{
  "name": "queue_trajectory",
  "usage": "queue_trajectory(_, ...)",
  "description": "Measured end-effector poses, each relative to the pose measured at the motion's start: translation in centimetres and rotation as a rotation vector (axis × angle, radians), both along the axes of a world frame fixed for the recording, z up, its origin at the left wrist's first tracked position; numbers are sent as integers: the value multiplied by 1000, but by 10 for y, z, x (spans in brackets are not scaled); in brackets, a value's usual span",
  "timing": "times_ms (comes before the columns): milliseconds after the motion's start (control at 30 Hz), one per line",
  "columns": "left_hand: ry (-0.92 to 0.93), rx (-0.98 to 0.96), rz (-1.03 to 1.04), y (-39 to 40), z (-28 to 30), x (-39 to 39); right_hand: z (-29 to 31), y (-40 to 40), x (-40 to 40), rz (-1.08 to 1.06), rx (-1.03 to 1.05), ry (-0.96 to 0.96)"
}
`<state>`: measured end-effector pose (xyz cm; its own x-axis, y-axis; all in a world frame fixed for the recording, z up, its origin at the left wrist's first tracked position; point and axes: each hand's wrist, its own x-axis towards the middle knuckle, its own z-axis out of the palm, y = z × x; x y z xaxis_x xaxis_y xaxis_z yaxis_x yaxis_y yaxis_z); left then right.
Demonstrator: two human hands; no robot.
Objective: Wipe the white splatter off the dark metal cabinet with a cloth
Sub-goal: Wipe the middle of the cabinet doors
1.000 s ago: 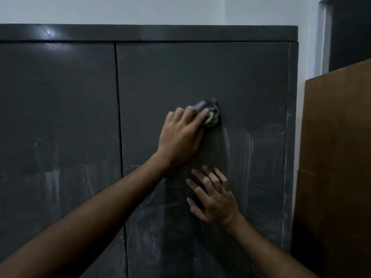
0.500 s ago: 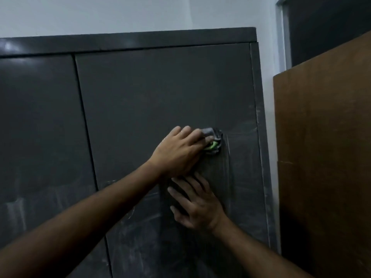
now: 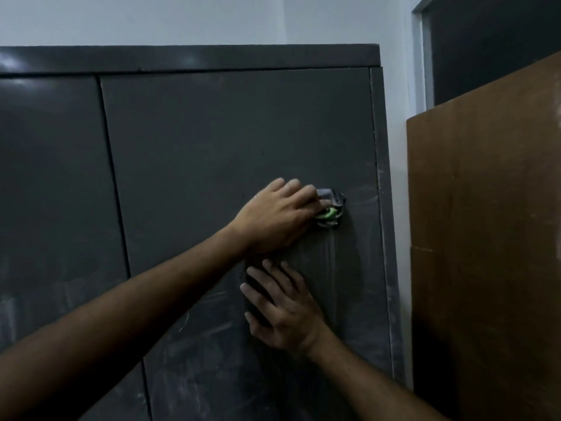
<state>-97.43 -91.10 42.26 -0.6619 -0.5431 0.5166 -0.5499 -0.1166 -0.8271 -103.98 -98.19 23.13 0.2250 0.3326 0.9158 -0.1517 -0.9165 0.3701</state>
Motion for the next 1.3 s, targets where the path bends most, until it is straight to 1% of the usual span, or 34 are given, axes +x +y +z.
queue_trajectory(33, 85, -69, -1, 0, 6, -2, 1, 0, -1, 11, 0, 2)
queue_trajectory(100, 334, -260, 10, -3, 11, -11, 2, 0, -4, 47, 5, 28)
queue_trajectory(133, 417, -313, 10, -7, 8, -17, 3, -2, -7, 68, 8, 46)
queue_trajectory(167, 422, -312, 10, -11, 2, -21, 4, -4, -13, 81, 10, 60)
queue_trajectory(200, 349, -260, 9, -14, -5, -22, 5, -9, -20, 81, 9, 67)
queue_trajectory(233, 242, -164, 10, -16, -10, -20, 7, -16, -29, 68, 8, 64)
queue_trajectory(300, 56, -1, 13, -10, -3, -12, 10, -33, -49, 23, 25, 11)
queue_trajectory(333, 9, 13, 19, -8, 4, -10, 11, -44, -60, -3, 53, -39)
queue_trajectory(367, 21, -28, 20, -8, 10, -7, 10, -56, -69, -30, 105, -90)
queue_trajectory(400, 103, -116, 21, -11, 14, -8, 9, -67, -79, -61, 182, -134)
queue_trajectory(467, 355, -305, 22, -20, 7, -22, 2, -87, -93, -118, 372, -211)
queue_trajectory(500, 410, -326, 12, -28, -2, -32, -3, -94, -97, -135, 452, -238)
queue_trajectory(533, 379, -278, -2, -38, -12, -40, -8, -97, -97, -146, 506, -253)
queue_trajectory(600, 146, -76, 17, -50, -26, -46, -17, -100, -91, -162, 562, -247)
queue_trajectory(633, 42, -18, 26, -52, -22, -43, -21, -99, -88, -161, 580, -235)
queue_trajectory(667, -3, -14, 30, -51, -14, -40, -23, -100, -84, -155, 585, -228)
queue_trajectory(700, 19, -51, 41, -53, -6, -38, -25, -100, -82, -154, 575, -230)
queue_trajectory(733, 117, -141, 43, -55, 0, -38, -27, -101, -80, -162, 555, -234)
queue_trajectory(800, 393, -354, 40, -61, 1, -49, -29, -103, -77, -177, 526, -237)
queue_trajectory(833, 452, -385, 44, -67, -4, -56, -29, -104, -77, -179, 530, -234)
queue_trajectory(867, 424, -346, 37, -75, -13, -62, -30, -105, -76, -178, 539, -231)
queue_trajectory(933, 181, -133, 4, -82, -28, -66, -31, -105, -75, -171, 553, -229)
queue_trajectory(967, 61, -41, 4, -81, -27, -62, -31, -106, -75, -172, 553, -229)
queue_trajectory(1000, -11, -9, 10, -79, -17, -58, -31, -106, -75, -174, 547, -232)
queue_trajectory(1033, -12, -32, 26, -78, -3, -57, -31, -106, -74, -174, 539, -239)
queue_trajectory(1067, 64, -99, 47, -79, 12, -58, -32, -107, -74, -172, 534, -245)
queue_trajectory(1133, 325, -291, 72, -81, 42, -66, -32, -109, -74, -161, 532, -250)
queue_trajectory(1167, 417, -351, 70, -83, 51, -72, -32, -109, -74, -159, 532, -250)
queue_trajectory(1200, 448, -346, 56, -86, 53, -77, -32, -109, -73, -157, 534, -251)
queue_trajectory(1233, 410, -275, 50, -89, 49, -79, -32, -108, -73, -148, 536, -251)
queue_trajectory(1300, 181, -13, 31, -91, 30, -79, -32, -107, -73, -130, 528, -257)
